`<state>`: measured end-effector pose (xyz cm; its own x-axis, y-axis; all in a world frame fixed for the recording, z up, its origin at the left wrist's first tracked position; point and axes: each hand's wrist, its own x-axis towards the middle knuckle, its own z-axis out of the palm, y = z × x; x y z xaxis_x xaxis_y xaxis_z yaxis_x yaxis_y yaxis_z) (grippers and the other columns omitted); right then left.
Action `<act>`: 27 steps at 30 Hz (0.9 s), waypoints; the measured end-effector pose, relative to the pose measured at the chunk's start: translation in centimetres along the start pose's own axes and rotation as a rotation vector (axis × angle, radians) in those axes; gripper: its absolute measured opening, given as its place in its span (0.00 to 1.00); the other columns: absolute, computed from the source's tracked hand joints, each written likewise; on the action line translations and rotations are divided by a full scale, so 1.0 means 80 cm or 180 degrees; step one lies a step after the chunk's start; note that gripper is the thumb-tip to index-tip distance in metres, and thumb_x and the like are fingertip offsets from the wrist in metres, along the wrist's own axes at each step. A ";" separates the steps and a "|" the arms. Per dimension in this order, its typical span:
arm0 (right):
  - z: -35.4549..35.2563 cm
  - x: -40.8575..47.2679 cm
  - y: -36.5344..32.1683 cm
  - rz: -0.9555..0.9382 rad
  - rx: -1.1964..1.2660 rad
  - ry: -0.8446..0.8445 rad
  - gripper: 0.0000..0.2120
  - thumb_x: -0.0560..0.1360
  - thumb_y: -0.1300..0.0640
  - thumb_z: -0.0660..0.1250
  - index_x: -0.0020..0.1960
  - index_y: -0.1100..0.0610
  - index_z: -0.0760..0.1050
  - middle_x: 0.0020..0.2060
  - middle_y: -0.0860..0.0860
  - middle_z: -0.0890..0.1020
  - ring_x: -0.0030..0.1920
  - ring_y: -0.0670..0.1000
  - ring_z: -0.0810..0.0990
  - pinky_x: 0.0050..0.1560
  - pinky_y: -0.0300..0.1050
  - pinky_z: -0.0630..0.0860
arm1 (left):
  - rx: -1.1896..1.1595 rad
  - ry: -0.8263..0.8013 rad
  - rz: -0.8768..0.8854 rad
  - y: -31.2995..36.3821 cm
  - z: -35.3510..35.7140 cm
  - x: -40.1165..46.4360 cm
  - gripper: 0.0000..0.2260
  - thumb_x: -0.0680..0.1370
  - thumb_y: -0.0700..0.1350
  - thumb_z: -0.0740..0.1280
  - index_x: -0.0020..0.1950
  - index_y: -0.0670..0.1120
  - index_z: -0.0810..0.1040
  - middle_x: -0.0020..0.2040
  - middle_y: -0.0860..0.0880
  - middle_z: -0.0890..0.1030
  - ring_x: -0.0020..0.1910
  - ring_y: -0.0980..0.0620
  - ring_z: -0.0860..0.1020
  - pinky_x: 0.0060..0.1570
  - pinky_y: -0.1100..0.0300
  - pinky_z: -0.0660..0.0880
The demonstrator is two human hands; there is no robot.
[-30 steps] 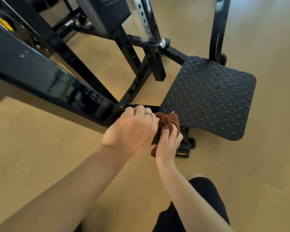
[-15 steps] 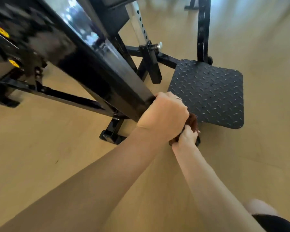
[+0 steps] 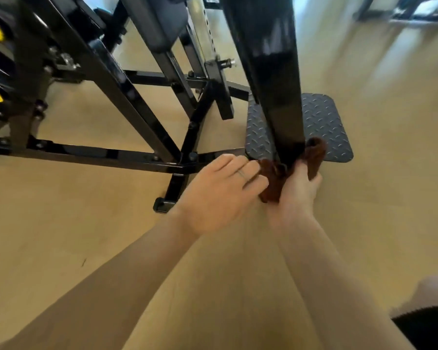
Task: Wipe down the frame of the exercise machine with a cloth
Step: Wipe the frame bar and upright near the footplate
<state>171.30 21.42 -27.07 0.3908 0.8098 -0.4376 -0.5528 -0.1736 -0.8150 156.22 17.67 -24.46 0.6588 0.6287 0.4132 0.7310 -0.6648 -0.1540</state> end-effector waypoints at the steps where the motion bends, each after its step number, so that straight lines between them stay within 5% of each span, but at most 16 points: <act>1: 0.002 -0.010 0.018 0.0006 0.0071 0.0053 0.13 0.84 0.46 0.60 0.68 0.40 0.66 0.58 0.54 0.84 0.53 0.58 0.86 0.57 0.61 0.82 | 0.0161 -0.0071 -0.0270 -0.016 0.012 -0.034 0.12 0.76 0.44 0.71 0.59 0.45 0.77 0.56 0.43 0.81 0.56 0.42 0.79 0.59 0.47 0.74; 3: 0.005 -0.028 0.066 0.0158 -0.0167 0.0028 0.08 0.83 0.43 0.61 0.62 0.37 0.68 0.55 0.55 0.85 0.49 0.58 0.88 0.53 0.59 0.83 | -0.0028 -0.0532 -0.1146 -0.040 0.034 -0.089 0.13 0.79 0.43 0.69 0.63 0.44 0.78 0.59 0.43 0.80 0.56 0.42 0.79 0.57 0.48 0.76; 7: 0.024 -0.060 0.144 0.0332 -0.1373 -0.0579 0.19 0.78 0.33 0.64 0.65 0.40 0.68 0.49 0.54 0.87 0.43 0.56 0.88 0.35 0.48 0.80 | -0.0810 -0.0727 -0.2541 -0.080 0.057 -0.162 0.15 0.84 0.46 0.62 0.70 0.48 0.73 0.56 0.48 0.80 0.55 0.48 0.79 0.55 0.54 0.77; 10: 0.061 -0.072 0.171 -0.0007 -0.2095 -0.1354 0.16 0.81 0.40 0.64 0.67 0.43 0.70 0.53 0.53 0.85 0.45 0.55 0.88 0.42 0.50 0.85 | -0.1428 -0.0808 -0.3193 -0.102 0.072 -0.173 0.16 0.85 0.54 0.58 0.72 0.52 0.71 0.59 0.50 0.80 0.55 0.50 0.79 0.55 0.52 0.78; 12: 0.088 -0.071 0.174 -0.0411 -0.2737 -0.1726 0.15 0.84 0.46 0.62 0.69 0.45 0.70 0.56 0.50 0.83 0.51 0.52 0.86 0.50 0.52 0.85 | -0.2732 -0.0639 -0.3688 -0.109 0.077 -0.165 0.15 0.86 0.59 0.55 0.68 0.55 0.72 0.60 0.51 0.80 0.54 0.53 0.79 0.52 0.54 0.76; 14: 0.109 -0.065 0.167 -0.0812 -0.3384 -0.2053 0.16 0.84 0.48 0.62 0.71 0.46 0.70 0.54 0.46 0.82 0.51 0.48 0.83 0.49 0.44 0.82 | -0.3912 -0.0259 -0.4022 -0.114 0.079 -0.157 0.18 0.86 0.60 0.54 0.70 0.54 0.70 0.63 0.50 0.79 0.59 0.49 0.78 0.52 0.56 0.75; 19: 0.138 -0.035 0.127 -0.1493 -0.4735 -0.2569 0.17 0.85 0.52 0.62 0.73 0.47 0.69 0.50 0.46 0.80 0.41 0.44 0.81 0.37 0.37 0.80 | -0.4178 -0.0326 -0.4069 -0.119 0.093 -0.162 0.22 0.86 0.58 0.56 0.77 0.49 0.66 0.69 0.46 0.76 0.66 0.45 0.74 0.68 0.46 0.73; 21: 0.145 -0.016 0.113 -0.1800 -0.5220 -0.2674 0.17 0.84 0.52 0.63 0.73 0.48 0.69 0.51 0.48 0.79 0.42 0.45 0.80 0.35 0.33 0.75 | -0.3971 -0.0500 -0.4037 -0.122 0.101 -0.167 0.23 0.86 0.58 0.57 0.78 0.51 0.64 0.65 0.50 0.77 0.58 0.50 0.75 0.61 0.50 0.74; 24: 0.147 0.016 0.107 -0.2143 -0.5604 -0.2651 0.18 0.84 0.51 0.62 0.74 0.48 0.69 0.55 0.50 0.74 0.47 0.45 0.76 0.46 0.35 0.71 | -0.3638 -0.0632 -0.3848 -0.128 0.110 -0.181 0.23 0.85 0.57 0.59 0.79 0.54 0.61 0.58 0.56 0.77 0.47 0.59 0.74 0.46 0.56 0.75; 27: 0.138 0.044 0.117 -0.2267 -0.5692 -0.2640 0.18 0.84 0.52 0.62 0.73 0.48 0.69 0.57 0.50 0.71 0.56 0.51 0.75 0.57 0.43 0.70 | -0.3346 -0.0794 -0.3745 -0.135 0.118 -0.201 0.27 0.85 0.57 0.60 0.82 0.55 0.56 0.75 0.48 0.70 0.65 0.48 0.76 0.60 0.50 0.76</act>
<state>159.37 28.79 -32.05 -0.4587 0.8780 -0.1370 0.8550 0.3941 -0.3372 139.36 18.55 -37.93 -0.0693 0.9459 -0.3169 0.4576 0.3124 0.8325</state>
